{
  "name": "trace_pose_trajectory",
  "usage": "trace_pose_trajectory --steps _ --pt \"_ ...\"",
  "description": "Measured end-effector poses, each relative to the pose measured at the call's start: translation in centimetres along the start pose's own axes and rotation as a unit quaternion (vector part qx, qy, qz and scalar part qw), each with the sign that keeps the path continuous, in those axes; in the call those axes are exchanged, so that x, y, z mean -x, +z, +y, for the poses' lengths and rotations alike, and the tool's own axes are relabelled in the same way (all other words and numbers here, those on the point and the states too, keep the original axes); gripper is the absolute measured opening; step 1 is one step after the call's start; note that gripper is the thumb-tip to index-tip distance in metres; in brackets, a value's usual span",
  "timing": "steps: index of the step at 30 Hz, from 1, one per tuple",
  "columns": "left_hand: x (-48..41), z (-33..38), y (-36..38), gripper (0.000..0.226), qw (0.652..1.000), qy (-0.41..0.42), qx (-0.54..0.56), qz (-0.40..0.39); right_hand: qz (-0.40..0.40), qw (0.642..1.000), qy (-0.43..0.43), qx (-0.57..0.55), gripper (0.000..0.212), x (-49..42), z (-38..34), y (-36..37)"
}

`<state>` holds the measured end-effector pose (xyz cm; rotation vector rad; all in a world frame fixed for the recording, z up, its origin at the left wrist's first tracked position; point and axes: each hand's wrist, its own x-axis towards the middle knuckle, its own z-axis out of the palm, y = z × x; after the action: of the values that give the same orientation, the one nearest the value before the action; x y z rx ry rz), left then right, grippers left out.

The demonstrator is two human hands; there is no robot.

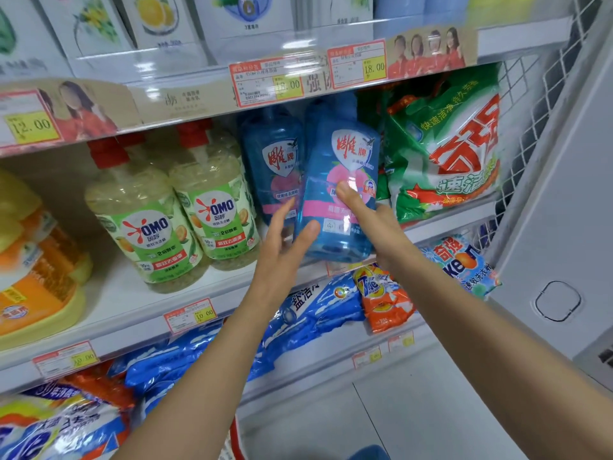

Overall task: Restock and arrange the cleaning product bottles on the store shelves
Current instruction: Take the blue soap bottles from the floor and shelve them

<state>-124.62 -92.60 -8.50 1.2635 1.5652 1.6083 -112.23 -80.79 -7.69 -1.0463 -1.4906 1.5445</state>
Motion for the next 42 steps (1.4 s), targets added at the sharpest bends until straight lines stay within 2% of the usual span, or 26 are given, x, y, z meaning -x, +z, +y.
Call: trace_pose_trajectory --steps 1,4,7,10,14,16,18,19,21,24,27,28,31,32,34,38,40,42 --pt "0.5 0.3 0.2 0.063 1.000 -0.011 0.020 -0.010 -0.009 1.000 0.003 0.009 0.093 0.9 0.3 -0.3" --pt "2.7 0.8 0.5 0.044 0.997 -0.041 0.068 0.013 -0.029 0.999 -0.015 0.026 0.073 5.2 0.3 -1.2" --pt "4.7 1.6 0.6 0.029 0.984 -0.101 0.139 0.052 -0.072 0.996 -0.038 0.035 0.076 9.2 0.3 -2.1" --pt "7.0 2.7 0.8 0.040 0.967 -0.158 0.194 0.053 -0.086 0.993 -0.071 0.031 0.064 12.7 -0.2 -2.2" --pt "10.2 4.4 0.4 0.050 0.959 -0.185 0.212 0.034 -0.062 0.994 -0.074 0.047 0.056 16.2 -0.9 -2.2" --pt "11.7 5.0 0.0 0.049 0.959 -0.184 0.211 0.034 -0.070 0.995 -0.044 0.048 0.069 17.2 -1.1 -2.3" --pt "13.2 5.3 -0.2 0.046 0.964 -0.177 0.195 0.044 -0.090 0.996 0.020 -0.008 0.088 17.7 -0.8 -2.3" --pt "14.0 5.2 -0.3 0.043 0.967 -0.171 0.182 0.046 -0.097 0.993 0.054 -0.041 0.092 17.7 -0.5 -2.3" --pt "15.5 4.9 -0.6 0.041 0.974 -0.155 0.162 0.030 -0.097 0.990 0.070 -0.074 0.083 17.9 0.0 -2.1" --pt "16.7 4.0 -1.7 0.037 0.980 -0.145 0.133 -0.012 -0.067 0.993 0.045 -0.085 0.074 18.4 1.1 -1.5" --pt "16.7 3.7 -2.8 0.040 0.993 -0.107 0.040 -0.030 0.002 0.995 -0.014 -0.096 0.044 19.6 2.3 -0.5" --pt "16.7 3.8 -2.9 0.046 0.995 -0.093 0.013 -0.030 0.023 0.994 -0.031 -0.098 0.045 20.0 2.6 0.0" --pt "17.2 4.7 -1.8 0.065 0.995 -0.083 -0.017 -0.045 0.054 0.994 -0.097 -0.007 0.075 20.8 3.5 0.9" --pt "17.3 4.6 -1.2 0.068 0.996 -0.080 -0.036 -0.035 0.052 0.992 -0.113 0.013 0.075 21.0 3.7 1.1" --pt "17.3 4.0 -0.9 0.067 0.997 -0.062 -0.041 -0.005 0.032 0.990 -0.138 0.008 0.058 21.5 3.7 1.0" --pt "16.7 2.9 -2.2 0.062 0.995 -0.090 0.029 0.005 0.003 0.991 -0.129 -0.046 0.035 20.7 3.8 0.1" --pt "16.7 2.7 -2.4 0.064 0.992 -0.107 0.064 -0.006 -0.010 0.991 -0.114 -0.076 0.037 19.6 4.1 -0.1" --pt "17.1 2.2 -1.9 0.072 0.986 -0.133 0.099 -0.033 -0.073 0.984 -0.059 -0.150 0.052 18.7 4.8 0.1"
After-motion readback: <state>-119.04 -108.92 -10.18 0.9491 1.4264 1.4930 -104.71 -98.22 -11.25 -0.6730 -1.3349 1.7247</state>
